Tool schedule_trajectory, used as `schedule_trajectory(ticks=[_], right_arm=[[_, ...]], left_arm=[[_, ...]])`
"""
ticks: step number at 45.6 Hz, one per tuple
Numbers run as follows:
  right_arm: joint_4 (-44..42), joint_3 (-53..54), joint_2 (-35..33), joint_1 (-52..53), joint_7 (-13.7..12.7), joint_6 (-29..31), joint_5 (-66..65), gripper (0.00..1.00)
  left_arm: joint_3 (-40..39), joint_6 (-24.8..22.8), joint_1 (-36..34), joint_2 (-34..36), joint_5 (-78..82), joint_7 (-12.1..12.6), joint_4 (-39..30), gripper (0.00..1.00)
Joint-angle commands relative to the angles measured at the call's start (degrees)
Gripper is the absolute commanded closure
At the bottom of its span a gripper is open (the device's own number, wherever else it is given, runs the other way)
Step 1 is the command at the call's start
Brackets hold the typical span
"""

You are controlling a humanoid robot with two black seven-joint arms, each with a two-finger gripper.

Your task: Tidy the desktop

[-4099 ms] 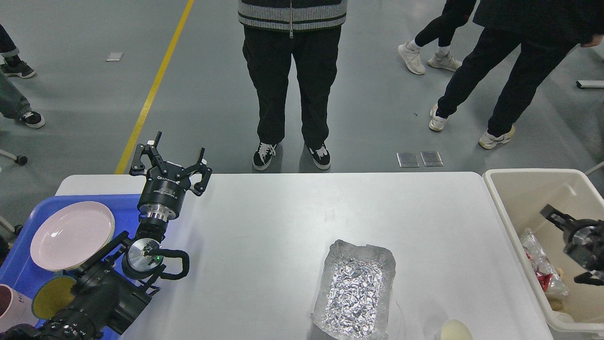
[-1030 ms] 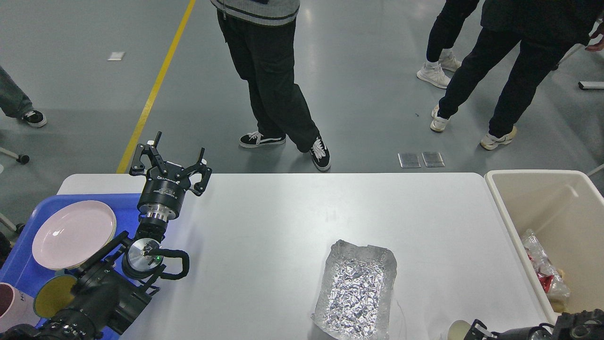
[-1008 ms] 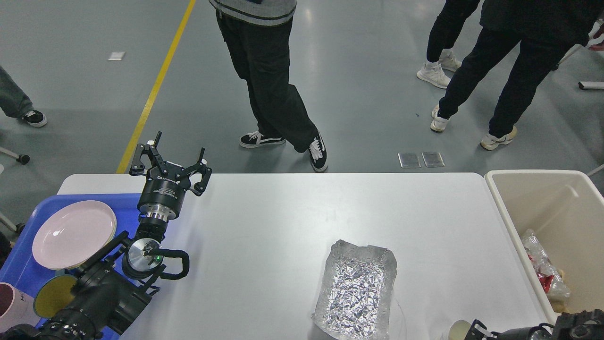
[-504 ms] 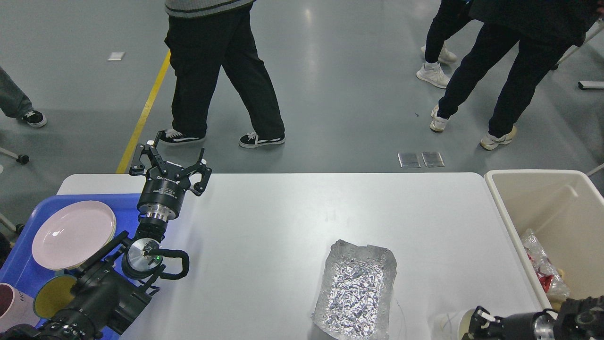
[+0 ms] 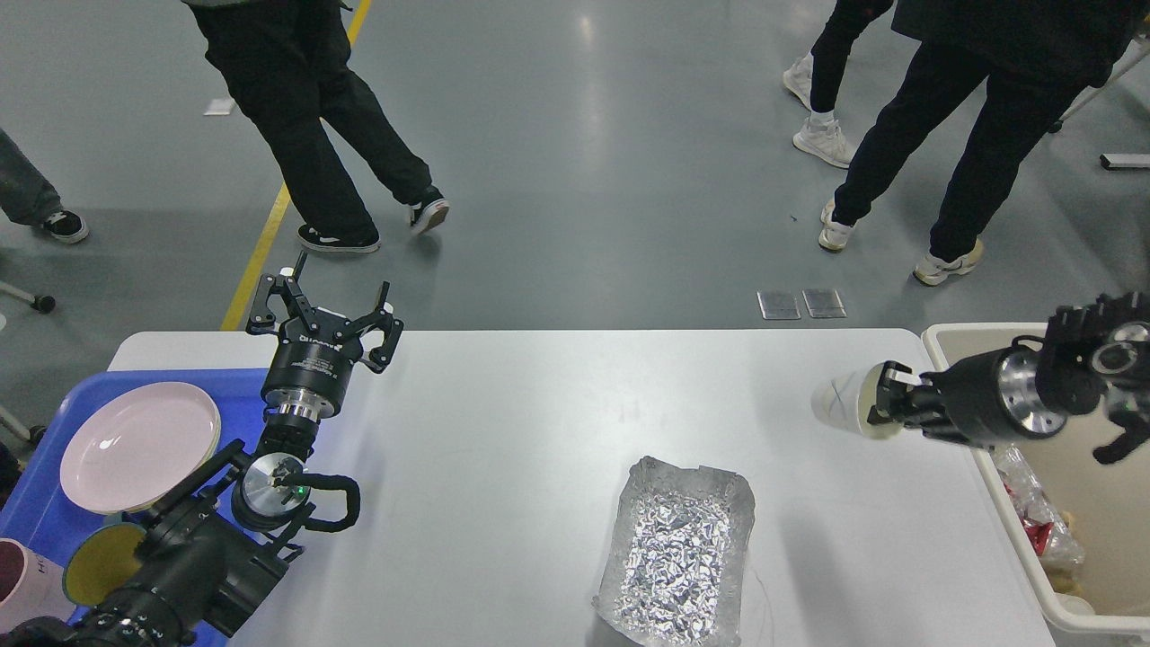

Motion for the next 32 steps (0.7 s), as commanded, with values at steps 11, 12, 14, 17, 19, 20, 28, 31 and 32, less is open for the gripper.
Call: schedule_trajectory(ticks=[11,12,14,17,19,20,28,31,32], right_arm=[[-3.4,-21.2,25.2,20.4,0.6,0.4,0.2,1.0],[-3.4,-21.0,25.3,20.4,0.6,0.4,0.3,1.0],[-3.4,-21.0,25.4,20.3,0.6,0.4,0.3,1.0],[-3.4,-21.1,25.1,20.0,0.6,0.4,0.3,1.0],[-3.4,-21.3,24.7,19.7,0.6,0.4,0.3,1.0],[-3.4,-21.4,24.4,19.6,0.6,0.4,0.3,1.0],[-5.4,-22.1,14.7,15.6,0.6,0.1,0.1,1.0],[-9.0,-21.4,11.3,11.4,0.6,-0.4,0.0,1.0],[-10.6,-20.9,10.1,9.6,0.6,-0.6,0.0,1.0]], left_arm=[[0.0,0.0,0.0,0.0,0.0,0.0,0.0,0.04],[0.0,0.0,0.0,0.1,-0.1,0.0,0.0,0.04],[0.0,0.0,0.0,0.0,0.0,0.0,0.0,0.04],[0.0,0.0,0.0,0.0,0.0,0.0,0.0,0.04],[0.0,0.0,0.0,0.0,0.0,0.0,0.0,0.04],[0.0,0.0,0.0,0.1,0.0,0.0,0.0,0.04],[0.0,0.0,0.0,0.1,0.0,0.0,0.0,0.04],[0.0,0.0,0.0,0.0,0.0,0.0,0.0,0.04],[0.0,0.0,0.0,0.0,0.0,0.0,0.0,0.04]])
